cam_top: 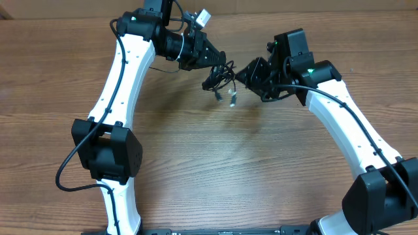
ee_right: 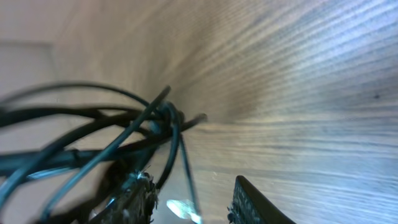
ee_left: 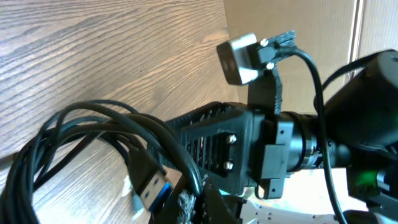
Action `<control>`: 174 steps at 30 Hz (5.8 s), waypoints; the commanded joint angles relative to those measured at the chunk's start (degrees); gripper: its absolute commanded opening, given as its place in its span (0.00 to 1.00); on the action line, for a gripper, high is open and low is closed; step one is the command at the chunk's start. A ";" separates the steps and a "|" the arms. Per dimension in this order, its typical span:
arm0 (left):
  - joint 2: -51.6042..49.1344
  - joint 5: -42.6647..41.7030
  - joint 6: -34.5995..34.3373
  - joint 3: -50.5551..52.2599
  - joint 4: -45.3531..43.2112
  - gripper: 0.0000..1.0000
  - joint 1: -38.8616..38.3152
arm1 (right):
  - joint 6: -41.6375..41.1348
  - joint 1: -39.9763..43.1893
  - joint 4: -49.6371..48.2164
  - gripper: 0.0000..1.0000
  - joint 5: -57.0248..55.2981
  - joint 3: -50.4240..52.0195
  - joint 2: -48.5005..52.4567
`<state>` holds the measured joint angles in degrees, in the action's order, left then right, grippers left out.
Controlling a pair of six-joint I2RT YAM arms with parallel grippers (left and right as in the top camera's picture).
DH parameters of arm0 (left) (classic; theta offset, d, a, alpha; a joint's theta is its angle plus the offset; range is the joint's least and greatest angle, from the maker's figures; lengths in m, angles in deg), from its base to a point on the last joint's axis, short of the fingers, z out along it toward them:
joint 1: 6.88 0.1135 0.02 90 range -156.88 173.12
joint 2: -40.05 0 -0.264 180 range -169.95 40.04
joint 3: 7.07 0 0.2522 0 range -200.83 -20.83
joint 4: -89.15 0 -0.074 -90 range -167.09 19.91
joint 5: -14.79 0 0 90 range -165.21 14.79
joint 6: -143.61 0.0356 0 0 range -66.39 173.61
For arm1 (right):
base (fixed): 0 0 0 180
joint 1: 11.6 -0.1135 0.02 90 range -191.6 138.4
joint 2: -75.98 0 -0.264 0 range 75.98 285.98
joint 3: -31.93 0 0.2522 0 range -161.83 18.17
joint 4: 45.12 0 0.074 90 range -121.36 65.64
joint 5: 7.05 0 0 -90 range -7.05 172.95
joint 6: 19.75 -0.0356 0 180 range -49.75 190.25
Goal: Untangle cables
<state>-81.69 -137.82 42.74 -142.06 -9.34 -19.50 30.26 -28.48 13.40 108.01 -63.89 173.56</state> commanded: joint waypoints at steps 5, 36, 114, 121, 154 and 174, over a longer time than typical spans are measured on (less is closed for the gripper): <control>1.46 -3.50 4.70 -1.11 -0.02 0.04 -0.02 | 19.67 1.29 10.03 0.41 3.54 -4.50 0.68; 1.46 -3.72 10.51 -1.11 5.92 0.04 -0.15 | 15.47 7.43 7.93 0.76 -19.41 -7.98 5.20; 9.42 24.30 8.39 7.04 -3.89 0.05 -4.61 | 19.82 -1.55 8.28 0.04 12.52 -5.62 1.79; 9.40 41.75 -9.07 11.32 -8.63 0.04 -8.39 | 19.80 -1.55 8.15 0.04 12.50 -5.62 1.79; 10.47 32.57 -7.34 10.62 -2.03 0.04 -9.35 | 19.80 -1.57 8.09 0.04 11.89 -5.62 1.81; 16.24 38.40 4.17 10.80 7.15 0.62 1.22 | 30.05 1.84 8.48 0.04 27.47 -5.84 1.75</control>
<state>-69.36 -93.18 40.36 -129.29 -3.81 -23.09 57.32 -29.23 22.23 129.12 -67.96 177.43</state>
